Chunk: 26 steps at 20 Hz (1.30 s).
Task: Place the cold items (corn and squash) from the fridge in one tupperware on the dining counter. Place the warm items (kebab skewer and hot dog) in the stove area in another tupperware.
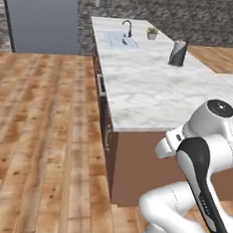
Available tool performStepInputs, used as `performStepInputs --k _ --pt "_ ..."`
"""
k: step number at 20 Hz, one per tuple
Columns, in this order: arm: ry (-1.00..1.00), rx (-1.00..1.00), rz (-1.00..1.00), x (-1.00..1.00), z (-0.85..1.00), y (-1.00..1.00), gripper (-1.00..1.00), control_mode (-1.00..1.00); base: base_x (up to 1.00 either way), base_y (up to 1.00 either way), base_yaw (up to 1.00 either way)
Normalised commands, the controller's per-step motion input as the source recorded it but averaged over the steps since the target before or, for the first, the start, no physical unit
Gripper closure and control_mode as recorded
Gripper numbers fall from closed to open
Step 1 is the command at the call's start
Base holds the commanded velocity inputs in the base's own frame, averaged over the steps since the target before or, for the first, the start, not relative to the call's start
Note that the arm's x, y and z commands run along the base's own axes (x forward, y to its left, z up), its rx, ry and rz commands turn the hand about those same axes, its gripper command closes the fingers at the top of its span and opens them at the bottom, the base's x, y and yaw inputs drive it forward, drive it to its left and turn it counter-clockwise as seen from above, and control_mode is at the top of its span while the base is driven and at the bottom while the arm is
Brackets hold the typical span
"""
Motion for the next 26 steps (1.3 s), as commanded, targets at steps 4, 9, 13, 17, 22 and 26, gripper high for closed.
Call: performStepInputs --k 4,9,13,17,22,26 --pt "0.0 0.0 0.0 0.0 0.0 0.0 -1.0 1.0 0.01 1.0 0.1" --pt "0.0 0.0 0.0 0.0 0.0 0.0 -1.0 1.0 0.01 1.0 0.08" --pt "0.0 0.0 0.0 0.0 0.0 0.0 -1.0 1.0 0.12 1.0 -0.04" --pt "0.0 0.0 0.0 0.0 0.0 0.0 -1.0 1.0 0.32 1.0 -0.22" --pt "0.0 0.0 0.0 0.0 0.0 0.0 -1.0 1.0 0.41 1.0 -0.4" --pt "0.0 0.0 0.0 0.0 0.0 0.0 -1.0 1.0 0.68 0.83 -0.39"
